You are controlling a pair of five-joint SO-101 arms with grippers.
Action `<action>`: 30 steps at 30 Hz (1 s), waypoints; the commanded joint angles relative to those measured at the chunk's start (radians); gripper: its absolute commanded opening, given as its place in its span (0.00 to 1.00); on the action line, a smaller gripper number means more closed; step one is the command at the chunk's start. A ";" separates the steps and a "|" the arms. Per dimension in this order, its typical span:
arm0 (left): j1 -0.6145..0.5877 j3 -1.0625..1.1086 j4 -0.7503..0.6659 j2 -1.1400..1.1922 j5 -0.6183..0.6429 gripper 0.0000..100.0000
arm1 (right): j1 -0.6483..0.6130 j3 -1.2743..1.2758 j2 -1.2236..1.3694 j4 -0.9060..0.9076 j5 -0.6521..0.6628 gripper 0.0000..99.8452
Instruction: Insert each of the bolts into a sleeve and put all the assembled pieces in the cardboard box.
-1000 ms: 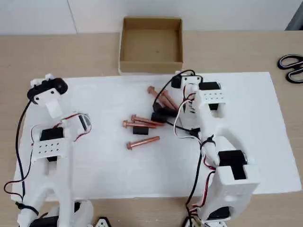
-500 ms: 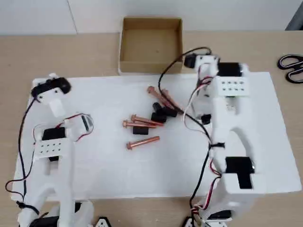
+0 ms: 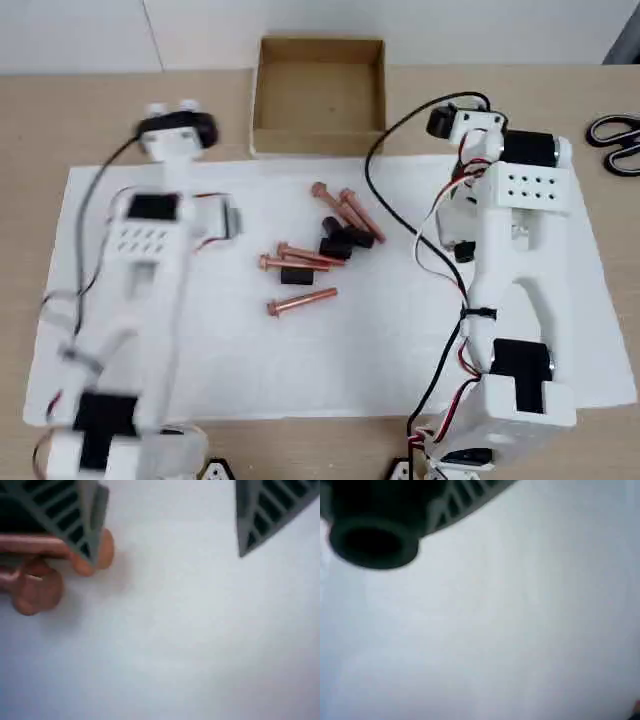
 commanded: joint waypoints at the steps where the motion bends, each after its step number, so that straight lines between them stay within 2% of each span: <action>1: 0.064 -0.229 0.080 0.199 0.037 0.18 | 0.028 -0.058 -0.064 0.018 0.006 0.00; 6: 0.118 -0.576 0.193 0.399 0.147 0.17 | 0.051 -0.055 -0.064 0.016 0.006 0.00; 11: 0.169 -0.817 0.278 0.499 0.150 0.17 | 0.059 -0.054 -0.056 0.016 0.006 0.00; 14: 0.186 -0.854 0.285 0.546 0.112 0.17 | 0.059 -0.054 -0.056 0.015 0.009 0.00; 17: 0.190 -0.863 0.272 0.592 0.130 0.17 | 0.059 -0.054 -0.056 0.013 0.011 0.00; 26: 0.226 -0.865 0.052 0.690 0.433 0.17 | 0.059 -0.052 -0.054 0.013 0.011 0.00; 30: 0.267 -0.863 0.041 0.709 0.463 0.17 | 0.058 -0.052 -0.054 0.013 0.009 0.00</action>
